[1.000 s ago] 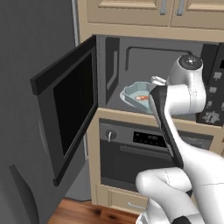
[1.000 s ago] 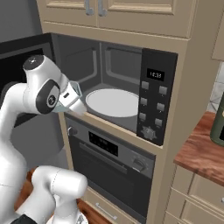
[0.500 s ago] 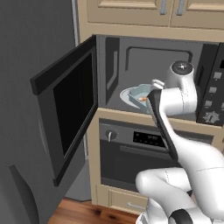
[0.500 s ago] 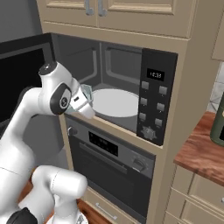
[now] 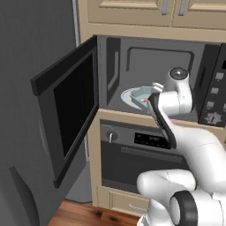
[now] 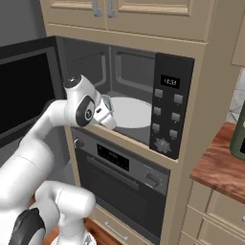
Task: Place the tupperware containing the shrimp and garlic meal in the microwave. Close the microwave door and press the start button to reheat the meal.
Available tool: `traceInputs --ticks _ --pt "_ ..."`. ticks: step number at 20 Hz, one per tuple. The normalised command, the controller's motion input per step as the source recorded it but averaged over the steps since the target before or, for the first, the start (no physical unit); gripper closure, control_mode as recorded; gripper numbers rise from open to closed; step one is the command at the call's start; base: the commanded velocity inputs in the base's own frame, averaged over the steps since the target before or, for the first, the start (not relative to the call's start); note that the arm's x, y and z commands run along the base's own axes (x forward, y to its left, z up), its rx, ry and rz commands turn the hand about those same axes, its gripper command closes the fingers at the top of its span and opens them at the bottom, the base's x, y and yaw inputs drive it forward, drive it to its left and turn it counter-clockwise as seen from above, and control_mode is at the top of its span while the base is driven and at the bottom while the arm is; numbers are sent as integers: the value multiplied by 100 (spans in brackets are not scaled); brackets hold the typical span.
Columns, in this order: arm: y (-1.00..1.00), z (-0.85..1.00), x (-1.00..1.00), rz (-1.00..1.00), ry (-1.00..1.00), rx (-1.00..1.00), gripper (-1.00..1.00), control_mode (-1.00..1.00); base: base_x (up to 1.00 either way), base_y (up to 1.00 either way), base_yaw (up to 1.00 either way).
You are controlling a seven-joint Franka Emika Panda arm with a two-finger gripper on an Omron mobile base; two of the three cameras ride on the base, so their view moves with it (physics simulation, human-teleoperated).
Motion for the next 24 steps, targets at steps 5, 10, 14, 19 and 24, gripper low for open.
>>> traceInputs --ticks 5,10,14,19,24 --pt "-25 -15 64 -3 0 0 100 -100 0 0 0" --pt "-33 0 71 -9 0 0 100 -100 0 0 0" --pt "-25 -4 58 -5 0 0 100 -100 0 0 0" --pt "-4 -38 42 -1 0 0 100 -100 0 0 0" --pt "-6 -43 31 0 0 0 100 -100 0 0 0"
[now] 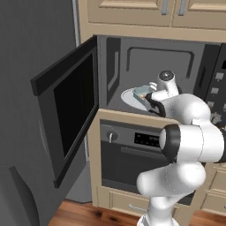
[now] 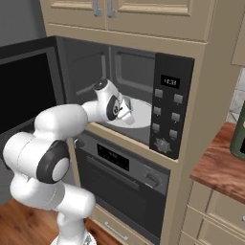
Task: Place the tupperware containing the shrimp and garlic meal in the microwave. Close the microwave door and press the start button to reheat the meal.
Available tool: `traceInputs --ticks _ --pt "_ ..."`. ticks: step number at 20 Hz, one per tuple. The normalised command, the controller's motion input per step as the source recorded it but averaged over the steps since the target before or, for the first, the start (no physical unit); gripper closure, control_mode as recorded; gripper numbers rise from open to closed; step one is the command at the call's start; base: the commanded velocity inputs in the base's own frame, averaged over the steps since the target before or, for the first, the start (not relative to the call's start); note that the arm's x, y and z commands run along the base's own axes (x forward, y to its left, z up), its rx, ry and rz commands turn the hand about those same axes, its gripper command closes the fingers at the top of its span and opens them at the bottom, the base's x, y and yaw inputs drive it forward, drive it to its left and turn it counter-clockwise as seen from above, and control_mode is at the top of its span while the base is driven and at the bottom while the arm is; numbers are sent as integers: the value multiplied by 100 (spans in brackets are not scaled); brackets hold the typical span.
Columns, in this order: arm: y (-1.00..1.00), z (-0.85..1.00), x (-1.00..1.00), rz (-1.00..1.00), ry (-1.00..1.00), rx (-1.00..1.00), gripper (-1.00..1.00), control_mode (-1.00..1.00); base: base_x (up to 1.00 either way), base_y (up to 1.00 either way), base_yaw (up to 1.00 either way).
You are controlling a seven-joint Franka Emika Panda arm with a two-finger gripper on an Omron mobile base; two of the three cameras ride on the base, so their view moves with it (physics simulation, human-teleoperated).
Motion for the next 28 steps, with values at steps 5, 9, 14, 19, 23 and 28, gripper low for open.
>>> traceInputs --ticks 5,9,14,19,23,28 --pt "-24 -10 43 -2 0 0 100 -100 0 0 0" --pt "-14 0 49 -4 0 0 -100 -100 0 0 0" --pt "0 0 8 -2 -7 0 -100 -100 0 0 0" --pt "0 31 -47 0 -9 0 -100 -100 0 0 0" --pt "0 58 -48 3 -6 0 -100 -100 0 0 0" --pt "45 80 -54 13 0 -6 -100 -100 0 0 0"
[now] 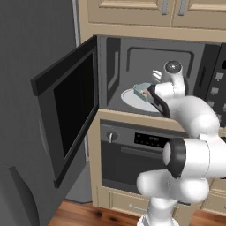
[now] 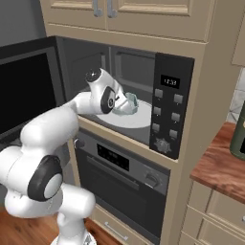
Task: Place the tupperware containing the shrimp and garlic meal in the microwave. Close the microwave door and press the start button to reheat the meal.
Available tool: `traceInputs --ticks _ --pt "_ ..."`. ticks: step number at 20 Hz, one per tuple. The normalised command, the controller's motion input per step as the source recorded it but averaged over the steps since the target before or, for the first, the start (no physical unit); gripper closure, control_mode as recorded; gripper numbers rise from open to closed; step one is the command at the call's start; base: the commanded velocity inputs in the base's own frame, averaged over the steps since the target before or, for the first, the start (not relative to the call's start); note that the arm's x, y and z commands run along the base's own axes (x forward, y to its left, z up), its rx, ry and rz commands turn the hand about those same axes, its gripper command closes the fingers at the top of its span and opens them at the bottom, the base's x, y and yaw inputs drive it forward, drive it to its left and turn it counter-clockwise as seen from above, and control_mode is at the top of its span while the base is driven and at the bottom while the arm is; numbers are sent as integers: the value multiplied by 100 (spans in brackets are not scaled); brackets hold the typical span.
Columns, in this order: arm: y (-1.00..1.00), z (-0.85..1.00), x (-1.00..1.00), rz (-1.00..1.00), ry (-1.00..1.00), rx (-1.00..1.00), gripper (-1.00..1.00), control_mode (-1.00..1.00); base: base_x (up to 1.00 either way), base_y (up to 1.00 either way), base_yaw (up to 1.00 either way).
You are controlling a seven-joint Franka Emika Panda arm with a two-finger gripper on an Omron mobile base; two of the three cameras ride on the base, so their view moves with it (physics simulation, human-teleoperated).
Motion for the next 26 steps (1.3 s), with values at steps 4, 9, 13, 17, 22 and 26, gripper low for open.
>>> traceInputs --ticks 4,9,13,17,22,26 --pt "75 76 -76 21 8 -15 -100 -100 0 0 0" --pt "70 34 -100 32 15 -30 -100 -100 0 0 0" --pt "78 20 -100 42 9 -45 -100 -100 0 0 0" --pt "71 19 -100 46 7 -47 -100 -100 0 0 0" --pt "55 28 -100 43 0 -47 -100 -100 0 0 0" --pt "56 51 -100 36 0 -50 -100 -100 0 0 0"
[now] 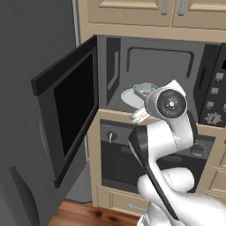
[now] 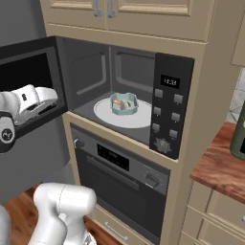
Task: Place the tupperware containing the shrimp and garlic meal in the microwave. Close the microwave door and press the start button to reheat the meal.
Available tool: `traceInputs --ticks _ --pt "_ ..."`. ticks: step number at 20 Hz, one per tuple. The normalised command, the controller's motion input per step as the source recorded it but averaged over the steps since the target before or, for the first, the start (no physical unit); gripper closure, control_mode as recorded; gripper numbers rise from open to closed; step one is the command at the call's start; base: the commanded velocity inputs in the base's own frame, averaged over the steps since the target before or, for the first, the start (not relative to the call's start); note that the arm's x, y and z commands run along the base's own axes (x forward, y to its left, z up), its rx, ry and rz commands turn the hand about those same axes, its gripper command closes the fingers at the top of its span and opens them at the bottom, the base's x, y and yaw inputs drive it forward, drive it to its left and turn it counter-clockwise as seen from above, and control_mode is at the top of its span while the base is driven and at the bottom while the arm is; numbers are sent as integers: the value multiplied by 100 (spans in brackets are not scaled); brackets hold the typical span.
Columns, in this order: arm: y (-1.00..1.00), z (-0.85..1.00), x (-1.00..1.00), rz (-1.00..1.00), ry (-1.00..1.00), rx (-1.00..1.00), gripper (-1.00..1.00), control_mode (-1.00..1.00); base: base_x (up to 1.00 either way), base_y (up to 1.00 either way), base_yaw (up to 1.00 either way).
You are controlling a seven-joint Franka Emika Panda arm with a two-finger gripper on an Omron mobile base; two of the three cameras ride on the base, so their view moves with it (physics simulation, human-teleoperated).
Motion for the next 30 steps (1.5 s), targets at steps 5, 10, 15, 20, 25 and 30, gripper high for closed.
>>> traceInputs --ticks 5,10,15,20,25,30 --pt "85 47 -100 28 0 -53 -100 -100 0 0 0" --pt "99 36 -89 20 0 -48 -100 -100 0 0 0" --pt "94 20 -71 13 0 -43 -100 -100 0 0 0" --pt "87 11 -57 12 3 -37 -100 -100 0 0 0" --pt "84 1 -25 11 9 -32 -100 -100 0 0 0" --pt "51 0 0 4 6 -14 -100 -100 0 0 0"
